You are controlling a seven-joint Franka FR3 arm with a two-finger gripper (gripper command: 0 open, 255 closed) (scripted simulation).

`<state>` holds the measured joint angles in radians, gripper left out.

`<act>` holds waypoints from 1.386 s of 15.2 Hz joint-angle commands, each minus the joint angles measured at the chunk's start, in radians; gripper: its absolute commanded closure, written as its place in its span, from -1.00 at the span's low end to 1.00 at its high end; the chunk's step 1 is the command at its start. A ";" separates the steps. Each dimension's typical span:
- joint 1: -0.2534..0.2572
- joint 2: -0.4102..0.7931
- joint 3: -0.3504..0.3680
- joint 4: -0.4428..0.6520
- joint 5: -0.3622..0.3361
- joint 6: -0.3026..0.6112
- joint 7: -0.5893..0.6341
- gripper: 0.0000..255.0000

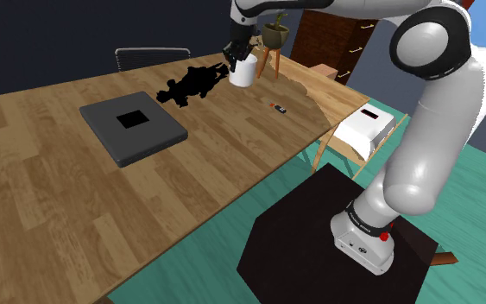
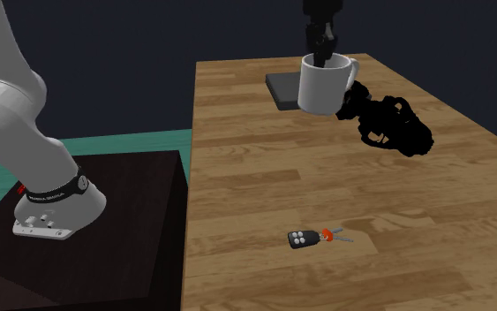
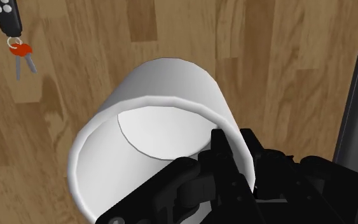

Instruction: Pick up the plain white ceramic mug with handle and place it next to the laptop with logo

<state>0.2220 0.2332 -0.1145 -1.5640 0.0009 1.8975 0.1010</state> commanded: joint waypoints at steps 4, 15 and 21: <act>0.044 0.157 0.027 0.234 -0.001 -0.080 0.076 1.00; 0.081 0.327 0.044 0.419 -0.002 -0.096 0.134 1.00; 0.083 0.321 0.044 0.330 -0.002 -0.012 0.136 1.00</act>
<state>0.3034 0.5605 -0.0709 -1.2125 -0.0008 1.8682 0.2355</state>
